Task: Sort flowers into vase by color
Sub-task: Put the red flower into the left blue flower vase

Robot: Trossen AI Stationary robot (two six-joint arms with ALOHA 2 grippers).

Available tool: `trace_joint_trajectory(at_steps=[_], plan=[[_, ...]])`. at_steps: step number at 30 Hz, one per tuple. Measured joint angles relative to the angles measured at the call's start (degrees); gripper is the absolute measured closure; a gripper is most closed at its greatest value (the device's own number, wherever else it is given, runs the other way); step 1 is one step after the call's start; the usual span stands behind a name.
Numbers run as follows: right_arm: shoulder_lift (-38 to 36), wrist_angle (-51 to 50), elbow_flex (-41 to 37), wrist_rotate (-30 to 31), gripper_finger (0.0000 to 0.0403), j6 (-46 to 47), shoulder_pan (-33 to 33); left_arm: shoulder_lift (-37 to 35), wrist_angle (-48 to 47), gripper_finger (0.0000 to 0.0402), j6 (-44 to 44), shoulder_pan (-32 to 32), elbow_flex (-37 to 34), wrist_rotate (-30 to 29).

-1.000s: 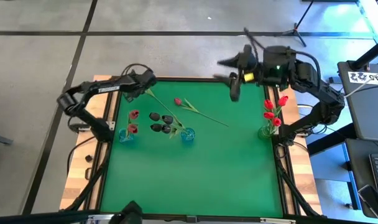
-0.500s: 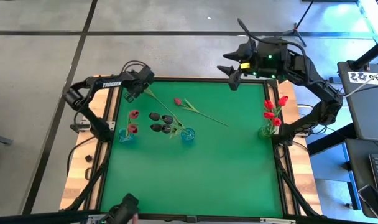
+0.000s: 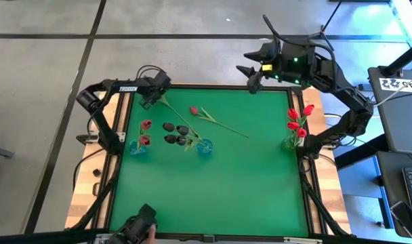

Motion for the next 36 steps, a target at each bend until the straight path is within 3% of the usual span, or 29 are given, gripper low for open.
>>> trace_joint_trajectory(at_steps=[6, 9, 13, 20, 27, 31, 33, 36], plan=[[0.4, -0.1, 0.0, 0.4, 0.0162, 2.4, -1.7, 1.7, 0.8, 0.0264, 0.8, -0.3, 1.9, -0.5], [0.4, -0.3, 0.0, 1.2, 0.0162, 2.2, -1.9, 1.7, -0.2, 0.0314, -0.6, -0.1, 1.9, -0.4], [0.1, -0.7, 1.3, 6.8, 0.0162, -0.2, -1.7, 1.6, -2.1, 0.0387, -2.5, 0.3, 1.7, 0.4], [-0.9, -5.6, 7.2, 10.7, 0.0162, -2.5, -1.7, -1.9, -2.0, 0.0397, 5.9, -2.0, 1.7, 1.6], [-2.0, -13.7, 13.7, 11.7, 0.0162, -4.8, -1.7, -16.6, 1.8, 0.0399, 19.0, -5.4, 3.4, -4.2], [-2.0, -12.7, 15.0, 6.4, 0.0162, -4.8, -1.7, -29.1, 9.6, 0.04, 27.5, -6.5, 3.6, -4.5], [-2.0, -12.1, 15.0, 3.5, 0.0162, -4.8, -1.7, -35.4, 13.8, 0.04, 34.5, -7.0, 3.6, -3.7], [-1.5, -12.3, 15.0, -0.2, 0.0162, -6.0, -1.7, -44.1, 18.8, 0.0401, 45.1, -7.8, 3.6, 3.3]])
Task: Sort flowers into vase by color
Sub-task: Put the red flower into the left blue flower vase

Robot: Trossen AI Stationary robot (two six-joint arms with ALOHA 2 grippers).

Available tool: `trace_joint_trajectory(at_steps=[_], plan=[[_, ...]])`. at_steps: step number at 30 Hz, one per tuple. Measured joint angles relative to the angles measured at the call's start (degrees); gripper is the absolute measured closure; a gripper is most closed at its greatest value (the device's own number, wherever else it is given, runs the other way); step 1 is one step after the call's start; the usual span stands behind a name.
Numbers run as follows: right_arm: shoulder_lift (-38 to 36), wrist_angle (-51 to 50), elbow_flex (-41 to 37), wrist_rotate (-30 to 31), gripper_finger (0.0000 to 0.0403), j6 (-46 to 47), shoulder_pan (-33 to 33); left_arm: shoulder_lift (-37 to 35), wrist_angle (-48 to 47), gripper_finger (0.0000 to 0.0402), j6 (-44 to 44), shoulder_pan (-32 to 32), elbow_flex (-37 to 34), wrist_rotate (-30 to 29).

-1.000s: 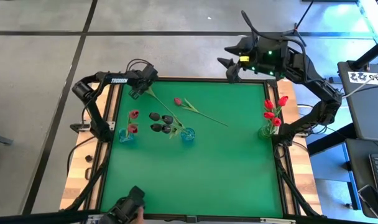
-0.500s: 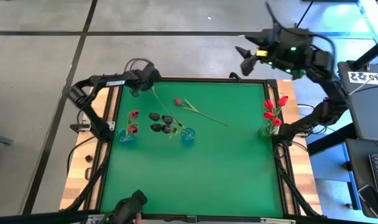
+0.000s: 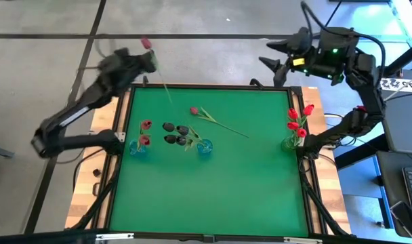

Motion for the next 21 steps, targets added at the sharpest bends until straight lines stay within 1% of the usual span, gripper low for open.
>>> trace_joint_trajectory(at_steps=[3, 7, 11, 14, 17, 21], plan=[[0.8, 0.1, -0.2, -2.7, 0.0162, 0.0, 0.0, -7.8, 2.1, 0.0401, 5.1, 0.0, 0.0, 7.8], [1.2, 1.1, -0.2, -5.1, 0.0162, 0.1, 0.0, -17.2, 1.8, 0.0401, 10.4, 0.1, 0.0, 16.3], [1.1, 5.6, -0.2, -6.7, 0.0162, 0.0, 0.0, -24.2, 0.5, 0.0401, 14.4, 0.1, 0.1, 27.1], [1.2, 10.6, -0.2, -7.1, 0.0162, 0.0, 0.0, -28.3, -3.2, 0.0401, 15.0, 0.1, 0.1, 33.3], [1.5, 15.9, -0.2, -7.1, 0.0162, -0.4, 0.0, -31.8, -6.6, 0.0401, 17.3, 0.1, 0.1, 36.3], [2.3, 18.9, -0.2, -7.6, 0.0162, -1.5, 0.0, -35.2, -6.7, 0.0401, 20.8, 0.1, 0.1, 36.7]])
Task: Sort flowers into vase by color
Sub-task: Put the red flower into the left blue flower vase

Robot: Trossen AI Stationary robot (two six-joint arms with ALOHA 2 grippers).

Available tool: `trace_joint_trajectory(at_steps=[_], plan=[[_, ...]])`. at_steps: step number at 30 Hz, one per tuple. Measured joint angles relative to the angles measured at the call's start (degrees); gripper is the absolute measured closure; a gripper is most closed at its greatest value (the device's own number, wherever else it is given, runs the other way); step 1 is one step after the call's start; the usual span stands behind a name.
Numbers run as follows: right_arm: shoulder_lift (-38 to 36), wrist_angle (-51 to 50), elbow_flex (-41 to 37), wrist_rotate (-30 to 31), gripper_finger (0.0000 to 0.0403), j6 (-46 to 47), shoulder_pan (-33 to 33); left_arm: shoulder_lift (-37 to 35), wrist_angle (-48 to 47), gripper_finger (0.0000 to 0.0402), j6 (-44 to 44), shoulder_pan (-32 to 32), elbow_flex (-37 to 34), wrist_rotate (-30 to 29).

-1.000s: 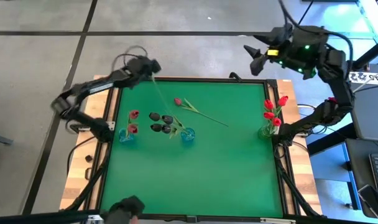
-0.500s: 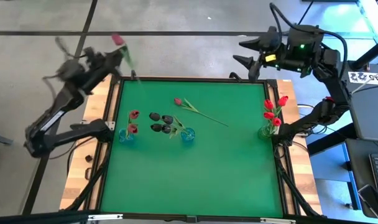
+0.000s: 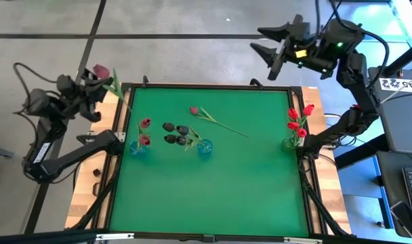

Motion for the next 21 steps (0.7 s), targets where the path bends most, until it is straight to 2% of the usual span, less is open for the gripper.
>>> trace_joint_trajectory(at_steps=[6, 9, 14, 17, 21], plan=[[3.0, -0.1, 0.0, -2.7, 0.0162, -0.2, 0.0, -5.2, -6.7, 0.0401, 2.5, 0.0, 0.0, 1.4], [4.9, 1.6, 0.0, -3.9, 0.0162, -0.2, 0.0, -7.5, -10.5, 0.0402, 2.7, 0.0, 0.0, 4.6], [6.9, 7.9, 0.0, -10.7, 0.0162, -0.3, 0.0, -9.4, -11.9, 0.0401, 3.4, 0.0, 0.2, 8.5], [7.2, 10.0, 0.0, -14.1, 0.0162, -1.4, 0.0, -9.4, -18.3, 0.0401, 7.0, 0.0, 2.4, 8.2], [7.2, 10.3, 0.0, -14.5, 0.0162, -1.8, 0.0, -9.5, -27.6, 0.0401, 9.6, 0.0, 5.3, 9.0]])
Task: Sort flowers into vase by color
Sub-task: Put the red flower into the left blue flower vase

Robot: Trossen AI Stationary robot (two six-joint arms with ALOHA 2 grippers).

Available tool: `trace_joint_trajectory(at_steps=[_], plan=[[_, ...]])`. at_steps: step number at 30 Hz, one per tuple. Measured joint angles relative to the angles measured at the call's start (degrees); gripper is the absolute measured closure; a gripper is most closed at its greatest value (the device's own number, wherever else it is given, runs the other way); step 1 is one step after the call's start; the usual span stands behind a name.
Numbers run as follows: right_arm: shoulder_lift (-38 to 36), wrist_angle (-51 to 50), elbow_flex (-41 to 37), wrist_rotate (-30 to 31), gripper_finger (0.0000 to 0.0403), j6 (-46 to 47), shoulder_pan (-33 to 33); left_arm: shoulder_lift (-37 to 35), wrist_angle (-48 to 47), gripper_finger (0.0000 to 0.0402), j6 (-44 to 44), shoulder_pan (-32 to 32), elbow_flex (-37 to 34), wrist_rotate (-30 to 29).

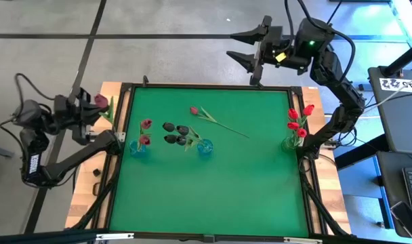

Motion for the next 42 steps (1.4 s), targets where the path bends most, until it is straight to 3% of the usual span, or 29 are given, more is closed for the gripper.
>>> trace_joint_trajectory(at_steps=[5, 10, 14, 25, 42], plan=[[0.0, -0.3, 0.0, 0.2, 0.0162, 0.1, 1.7, 0.0, -3.9, 0.0401, 2.0, 0.0, -1.4, -1.7], [0.4, -0.3, 0.0, 3.0, 0.0162, 0.0, 4.0, 0.1, 5.9, 0.0401, 2.1, 0.0, -5.6, -2.9], [0.3, -0.2, 0.0, 5.7, 0.0162, 0.1, 5.3, -0.4, 6.7, 0.0401, 1.5, 0.0, -7.7, -2.4], [0.3, 4.2, 0.0, 11.5, 0.0162, 0.4, 7.6, -9.5, 15.7, 0.0401, -3.1, 0.0, -15.5, -1.0], [0.3, 5.3, 0.0, 12.8, 0.0162, 3.4, 7.6, -10.0, 11.9, 0.0401, -4.7, 0.0, -17.0, 2.2]])
